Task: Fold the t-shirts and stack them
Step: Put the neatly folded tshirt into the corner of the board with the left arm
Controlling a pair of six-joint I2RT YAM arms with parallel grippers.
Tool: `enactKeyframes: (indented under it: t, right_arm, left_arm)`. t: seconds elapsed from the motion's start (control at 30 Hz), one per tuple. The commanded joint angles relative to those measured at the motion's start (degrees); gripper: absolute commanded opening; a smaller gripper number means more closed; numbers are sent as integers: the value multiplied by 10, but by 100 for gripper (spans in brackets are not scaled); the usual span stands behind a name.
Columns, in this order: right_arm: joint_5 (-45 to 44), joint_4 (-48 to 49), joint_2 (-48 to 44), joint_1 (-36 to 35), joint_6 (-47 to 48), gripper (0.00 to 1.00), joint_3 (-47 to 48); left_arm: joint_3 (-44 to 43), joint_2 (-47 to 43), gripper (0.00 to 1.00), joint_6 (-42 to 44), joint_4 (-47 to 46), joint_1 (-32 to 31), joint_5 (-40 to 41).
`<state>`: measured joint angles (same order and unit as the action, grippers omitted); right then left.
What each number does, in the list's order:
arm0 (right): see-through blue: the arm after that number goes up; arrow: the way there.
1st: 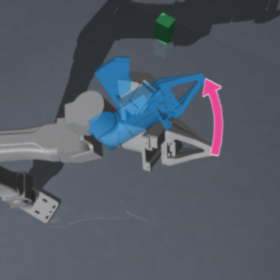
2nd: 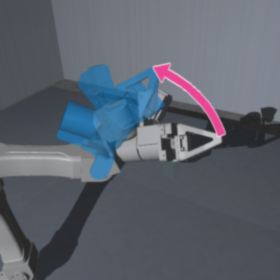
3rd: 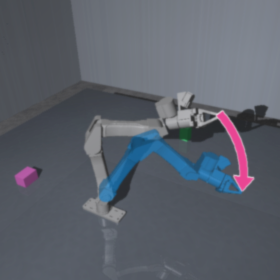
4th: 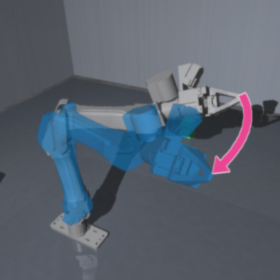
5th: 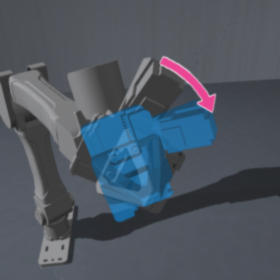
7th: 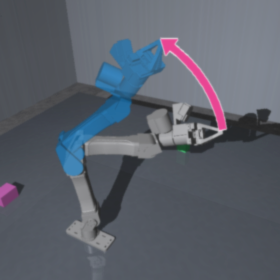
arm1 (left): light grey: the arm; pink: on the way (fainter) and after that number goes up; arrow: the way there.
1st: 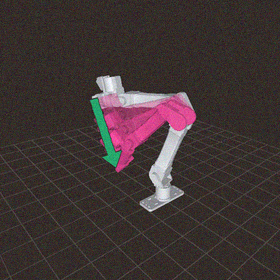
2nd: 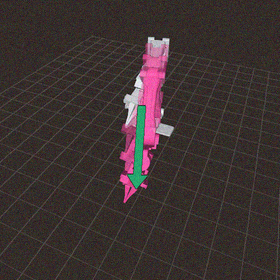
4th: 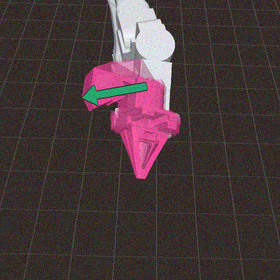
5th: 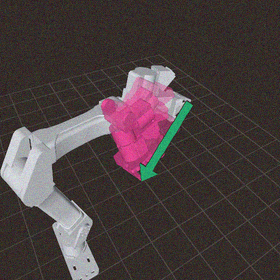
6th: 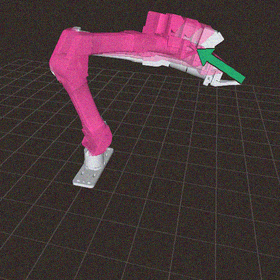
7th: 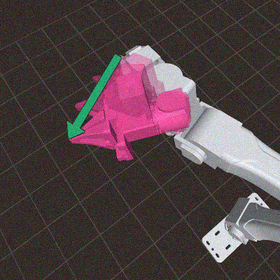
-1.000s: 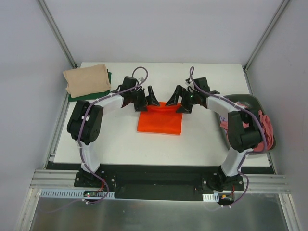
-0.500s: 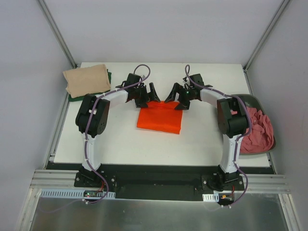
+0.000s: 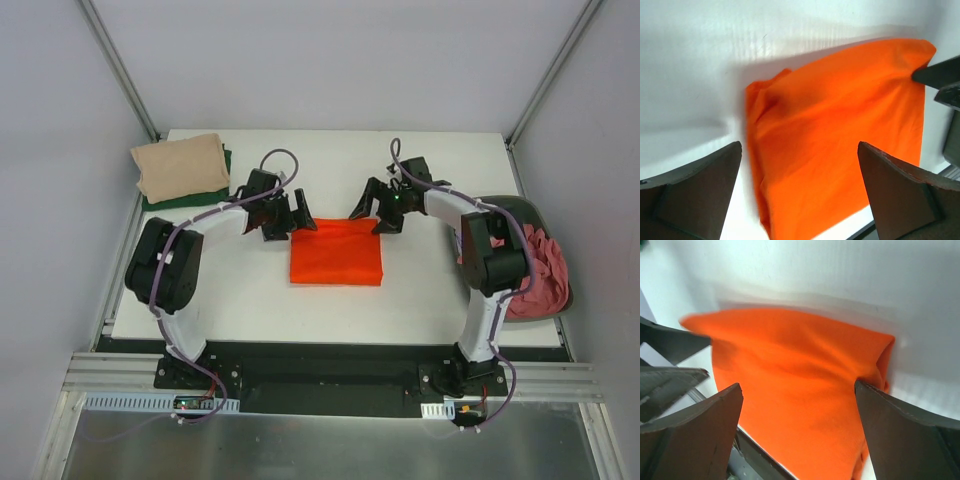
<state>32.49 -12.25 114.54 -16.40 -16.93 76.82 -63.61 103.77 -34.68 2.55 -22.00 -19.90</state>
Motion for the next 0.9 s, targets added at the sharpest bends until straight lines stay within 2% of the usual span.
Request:
enactKeyframes:
  t: [0.0,0.13,0.27,0.6,0.87]
  right_arm:
    - [-58,-80,-125,5,60,96,-23]
    - [-69,-90,-228,2,87,96,-103]
    - [-97,-81,-326,3,106,96,-197]
    - [-167,-52,-556,7,99,96,-351]
    - [-200,19,-667,8,91,96,-455]
  left_arm:
    - [29,-97,99,27,54,8,40]
    - [88,-189,99,16,64,-4,96]
    - [128,-221,99,11,64,-12,79]
    - [105,-124,98,-8,45,-19,77]
    - [57,-21,91,-19,46,-59,101]
